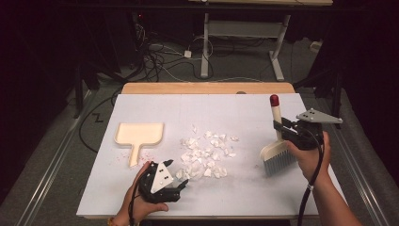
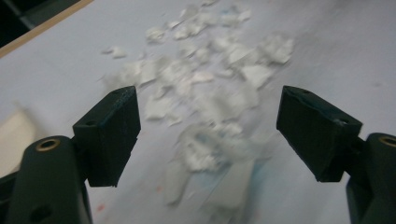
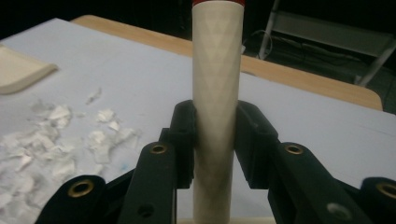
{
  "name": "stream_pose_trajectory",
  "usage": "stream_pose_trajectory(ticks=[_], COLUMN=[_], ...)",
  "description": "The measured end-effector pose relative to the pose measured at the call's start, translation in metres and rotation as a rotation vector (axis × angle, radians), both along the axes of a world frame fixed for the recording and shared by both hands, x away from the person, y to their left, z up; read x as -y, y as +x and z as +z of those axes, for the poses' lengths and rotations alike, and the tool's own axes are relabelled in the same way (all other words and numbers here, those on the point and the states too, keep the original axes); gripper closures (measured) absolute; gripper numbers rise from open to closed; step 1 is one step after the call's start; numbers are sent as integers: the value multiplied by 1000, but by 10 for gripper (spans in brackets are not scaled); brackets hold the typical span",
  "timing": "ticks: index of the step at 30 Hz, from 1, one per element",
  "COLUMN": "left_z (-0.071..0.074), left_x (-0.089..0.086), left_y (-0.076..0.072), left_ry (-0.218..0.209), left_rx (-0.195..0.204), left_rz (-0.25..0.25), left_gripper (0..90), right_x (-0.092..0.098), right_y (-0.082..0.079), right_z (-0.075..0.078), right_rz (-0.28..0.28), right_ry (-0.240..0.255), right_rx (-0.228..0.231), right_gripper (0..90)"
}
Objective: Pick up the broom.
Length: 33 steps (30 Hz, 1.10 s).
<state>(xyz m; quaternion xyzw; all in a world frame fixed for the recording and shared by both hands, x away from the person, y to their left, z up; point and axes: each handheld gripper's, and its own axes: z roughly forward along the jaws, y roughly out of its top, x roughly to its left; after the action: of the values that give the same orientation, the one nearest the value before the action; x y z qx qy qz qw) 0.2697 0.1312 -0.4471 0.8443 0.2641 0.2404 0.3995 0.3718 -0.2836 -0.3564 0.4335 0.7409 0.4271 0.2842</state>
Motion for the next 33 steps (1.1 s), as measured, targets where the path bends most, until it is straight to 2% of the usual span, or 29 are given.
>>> stream_pose_trajectory(ticks=[1,3,6,7,8,9,10,11,12,14,15,16,17,22,24,27,29,31,33], left_z=[1,3,12,15,23,23,29,31,31,37,37,39,41,42,42,37,35,32,31], left_x=[6,19,41,49,64,64,80,87,87,108,108,113,122,134,139,147,147,142,139], left_y=[0,0,3,4,7,7,10,12,12,16,16,18,21,28,31,35,37,42,43], left_ry=[-10,-9,-32,-47,-75,-75,-104,-114,-114,-135,-135,-147,-181,-219,-239,-242,-250,-277,-288], left_rx=[-19,-23,-30,-32,-28,-28,-35,-34,-34,-22,-22,-24,-29,-25,-38,-28,-27,-48,-52], left_rz=[-20,-55,-107,-127,-159,-159,-185,-194,-194,-209,-209,-211,-208,-189,-183,-177,-177,-176,-188], left_gripper=[207,211,212,211,212,212,212,213,213,213,213,215,222,257,286,338,369,446,463], right_x=[0,-5,-20,-24,-28,-32,-36,-40,-40,-50,-50,-56,-58,-65,-70,-77,-79,-87,-88], right_y=[0,-4,-14,-17,-20,-23,-25,-28,-28,-33,-33,-36,-37,-42,-45,-48,-49,-52,-54], right_z=[0,5,14,16,17,19,21,22,22,24,24,23,23,20,19,17,16,15,15], right_rz=[0,11,52,62,72,84,93,102,102,120,120,126,129,151,156,169,168,191,195], right_ry=[0,22,37,43,45,42,45,51,51,57,57,53,54,57,58,53,54,51,51], right_rx=[0,19,50,59,70,79,89,97,97,116,116,121,126,132,139,144,153,151,160], right_gripper=[706,706,706,706,706,706,706,706,706,706,706,706,705,705,705,705,705,705,705])
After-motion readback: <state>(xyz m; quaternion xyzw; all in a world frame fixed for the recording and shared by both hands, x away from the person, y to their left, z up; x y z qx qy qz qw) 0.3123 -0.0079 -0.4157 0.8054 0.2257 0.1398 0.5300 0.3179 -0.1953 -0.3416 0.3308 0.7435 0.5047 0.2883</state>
